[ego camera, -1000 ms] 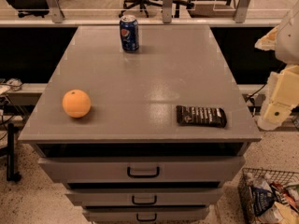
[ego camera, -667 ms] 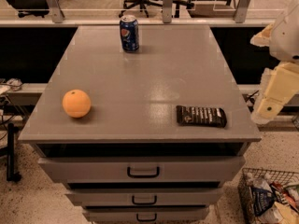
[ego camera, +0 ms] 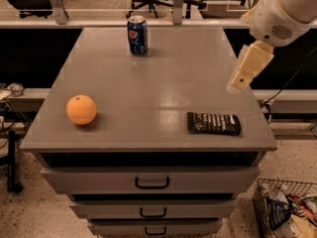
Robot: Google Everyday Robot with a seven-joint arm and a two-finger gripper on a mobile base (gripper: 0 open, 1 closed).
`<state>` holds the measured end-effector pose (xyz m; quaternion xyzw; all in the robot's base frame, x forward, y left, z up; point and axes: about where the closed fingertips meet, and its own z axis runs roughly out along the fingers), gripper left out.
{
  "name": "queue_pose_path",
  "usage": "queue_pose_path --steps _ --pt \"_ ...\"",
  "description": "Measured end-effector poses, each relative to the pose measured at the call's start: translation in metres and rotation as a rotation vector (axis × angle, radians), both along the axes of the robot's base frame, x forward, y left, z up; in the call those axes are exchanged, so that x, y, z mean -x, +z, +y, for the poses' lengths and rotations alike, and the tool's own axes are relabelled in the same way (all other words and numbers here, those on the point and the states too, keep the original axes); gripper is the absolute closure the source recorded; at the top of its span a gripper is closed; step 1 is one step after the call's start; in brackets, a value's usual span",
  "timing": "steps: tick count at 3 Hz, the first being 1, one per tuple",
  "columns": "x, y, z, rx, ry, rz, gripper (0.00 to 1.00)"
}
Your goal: Move pepsi can near rxbar chocolate
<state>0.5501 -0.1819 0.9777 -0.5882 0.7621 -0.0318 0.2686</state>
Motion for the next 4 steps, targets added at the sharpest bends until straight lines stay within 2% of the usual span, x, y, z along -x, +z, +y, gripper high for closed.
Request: queue_pose_path --steps 1,2,3,4 --pt "-0.055 0.001 0.021 -0.107 -0.003 -0.060 0.00" --pt "-0.055 0.001 0.021 -0.107 -0.003 -0.060 0.00" --pt "-0.072 -0.003 0.043 -0.179 -0.003 -0.079 0.00" --pt "-0.113 -0.012 0.081 -0.307 -0.012 -0.104 0.00"
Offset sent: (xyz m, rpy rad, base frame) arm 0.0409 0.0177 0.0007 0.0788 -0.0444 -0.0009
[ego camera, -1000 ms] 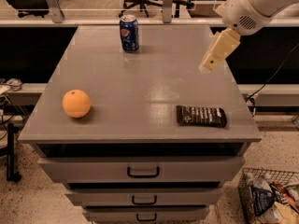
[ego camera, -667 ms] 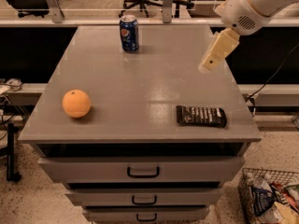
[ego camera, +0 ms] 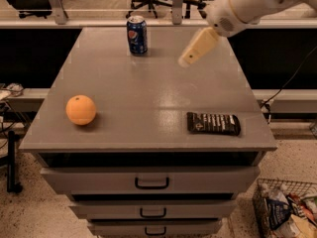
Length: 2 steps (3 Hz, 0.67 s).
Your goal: Move pepsi can near rxbar chocolate
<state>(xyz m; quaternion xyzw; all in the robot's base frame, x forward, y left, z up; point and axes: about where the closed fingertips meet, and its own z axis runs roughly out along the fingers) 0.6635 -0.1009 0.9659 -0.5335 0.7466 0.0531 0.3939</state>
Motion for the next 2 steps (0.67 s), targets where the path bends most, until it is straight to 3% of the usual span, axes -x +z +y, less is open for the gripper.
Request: queue_pose_path --steps 2 --pt "-0.081 -0.027 0.066 -0.291 -0.079 0.015 0.00"
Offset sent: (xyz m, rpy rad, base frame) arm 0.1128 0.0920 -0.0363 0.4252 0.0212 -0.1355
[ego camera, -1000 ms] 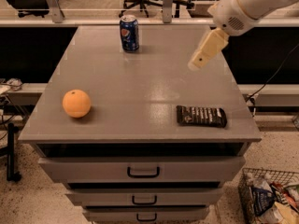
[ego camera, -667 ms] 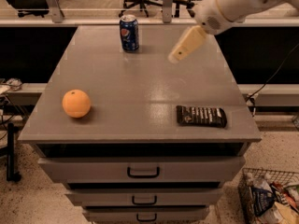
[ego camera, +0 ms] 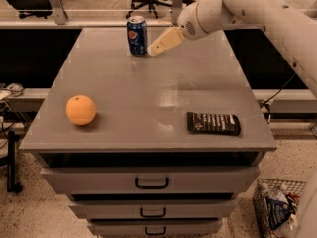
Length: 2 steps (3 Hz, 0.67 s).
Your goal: Move pepsi can near rxbar chocolate
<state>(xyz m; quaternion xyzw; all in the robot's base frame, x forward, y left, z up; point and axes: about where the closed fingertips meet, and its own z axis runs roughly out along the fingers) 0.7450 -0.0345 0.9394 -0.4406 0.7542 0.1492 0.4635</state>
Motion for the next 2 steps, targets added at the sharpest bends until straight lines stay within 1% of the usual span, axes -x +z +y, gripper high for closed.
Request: queue_pose_path --steps 1,2 --pt "-0.022 -0.010 0.025 -0.098 -0.051 -0.009 0.00" --pt "-0.050 -0.021 0.047 -0.158 -0.104 -0.061 0.00"
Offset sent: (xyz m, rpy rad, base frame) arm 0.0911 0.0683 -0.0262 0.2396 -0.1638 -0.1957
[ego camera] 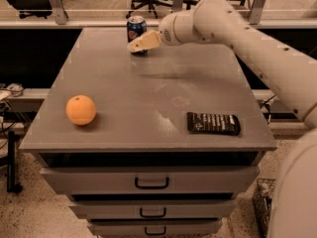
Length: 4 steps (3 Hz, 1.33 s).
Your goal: Move pepsi can near rxbar chocolate
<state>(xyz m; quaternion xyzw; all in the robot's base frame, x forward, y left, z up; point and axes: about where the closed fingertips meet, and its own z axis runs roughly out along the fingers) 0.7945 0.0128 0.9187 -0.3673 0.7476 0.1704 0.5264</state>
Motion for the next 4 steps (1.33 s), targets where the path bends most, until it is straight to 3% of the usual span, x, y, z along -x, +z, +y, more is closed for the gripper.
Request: queue_pose_path --steps 1,2,4 --pt "-0.030 -0.006 0.017 -0.037 -0.036 -0.055 0.00" --pt "-0.053 -0.012 0.032 -0.080 -0.040 -0.066 0.00" --pt "-0.067 -0.019 0.041 -0.156 -0.012 -0.035 0.48"
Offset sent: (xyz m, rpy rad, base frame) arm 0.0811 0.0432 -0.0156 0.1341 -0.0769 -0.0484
